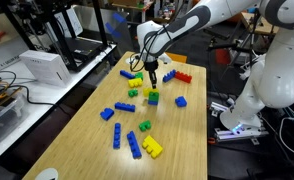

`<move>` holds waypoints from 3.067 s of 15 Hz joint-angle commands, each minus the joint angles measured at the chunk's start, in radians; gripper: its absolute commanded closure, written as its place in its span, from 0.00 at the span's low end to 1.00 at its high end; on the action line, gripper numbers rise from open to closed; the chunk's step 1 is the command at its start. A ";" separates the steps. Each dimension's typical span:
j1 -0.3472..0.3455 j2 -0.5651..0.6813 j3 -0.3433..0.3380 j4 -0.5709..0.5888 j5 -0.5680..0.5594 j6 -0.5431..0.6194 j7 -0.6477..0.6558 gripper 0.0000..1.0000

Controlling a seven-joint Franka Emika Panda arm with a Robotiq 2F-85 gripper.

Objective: Attach a three piece yellow Lego to the stack of Legos

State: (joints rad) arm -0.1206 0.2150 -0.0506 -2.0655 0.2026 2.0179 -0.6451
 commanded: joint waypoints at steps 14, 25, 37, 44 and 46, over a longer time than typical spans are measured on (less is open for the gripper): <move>0.000 0.000 0.004 -0.064 -0.153 0.071 0.054 1.00; 0.006 0.007 0.010 -0.068 -0.177 0.084 0.059 1.00; 0.038 0.029 0.029 -0.083 -0.255 0.127 0.074 1.00; 0.057 0.027 0.038 -0.088 -0.307 0.139 0.090 1.00; 0.048 0.017 0.044 -0.082 -0.268 0.129 0.065 1.00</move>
State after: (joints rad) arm -0.0634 0.2183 -0.0222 -2.1168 -0.0892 2.0873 -0.5749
